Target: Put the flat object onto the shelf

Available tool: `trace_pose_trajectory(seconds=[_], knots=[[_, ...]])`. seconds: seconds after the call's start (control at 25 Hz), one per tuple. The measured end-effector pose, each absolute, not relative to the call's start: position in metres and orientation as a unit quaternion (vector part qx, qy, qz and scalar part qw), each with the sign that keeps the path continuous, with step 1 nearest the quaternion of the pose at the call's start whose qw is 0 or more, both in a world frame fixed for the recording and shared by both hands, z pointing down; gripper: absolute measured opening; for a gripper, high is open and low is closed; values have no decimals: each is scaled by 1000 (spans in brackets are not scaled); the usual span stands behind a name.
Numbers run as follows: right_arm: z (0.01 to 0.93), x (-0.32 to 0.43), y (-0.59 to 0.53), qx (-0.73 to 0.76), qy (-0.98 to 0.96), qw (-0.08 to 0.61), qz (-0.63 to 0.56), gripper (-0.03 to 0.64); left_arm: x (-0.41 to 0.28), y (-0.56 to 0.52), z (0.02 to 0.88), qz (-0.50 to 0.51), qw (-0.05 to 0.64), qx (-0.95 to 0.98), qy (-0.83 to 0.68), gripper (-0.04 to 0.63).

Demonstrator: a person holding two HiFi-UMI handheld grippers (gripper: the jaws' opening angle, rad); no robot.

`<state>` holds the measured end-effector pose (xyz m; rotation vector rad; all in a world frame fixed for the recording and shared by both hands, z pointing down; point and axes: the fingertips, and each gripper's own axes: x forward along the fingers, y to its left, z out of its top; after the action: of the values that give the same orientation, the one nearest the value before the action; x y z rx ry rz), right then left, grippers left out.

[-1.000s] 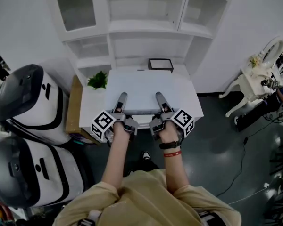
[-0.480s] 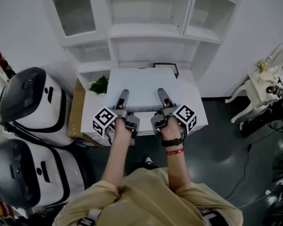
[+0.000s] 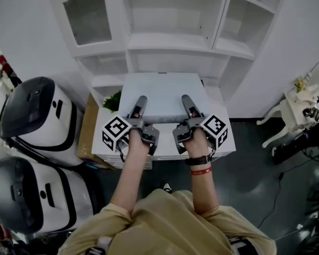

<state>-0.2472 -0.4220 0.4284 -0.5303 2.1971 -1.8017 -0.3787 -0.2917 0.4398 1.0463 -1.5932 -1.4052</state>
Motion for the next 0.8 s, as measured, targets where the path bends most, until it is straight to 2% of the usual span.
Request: trace_pose_trajectory(seconds=[0.24, 0.8], knots=[[397, -249, -436, -188, 756, 128, -614, 387, -380, -304, 416, -556, 390, 399, -616, 347], [334, -262, -445, -155, 756, 128, -622, 387, -393, -319, 339, -536, 371, 433, -623, 347]])
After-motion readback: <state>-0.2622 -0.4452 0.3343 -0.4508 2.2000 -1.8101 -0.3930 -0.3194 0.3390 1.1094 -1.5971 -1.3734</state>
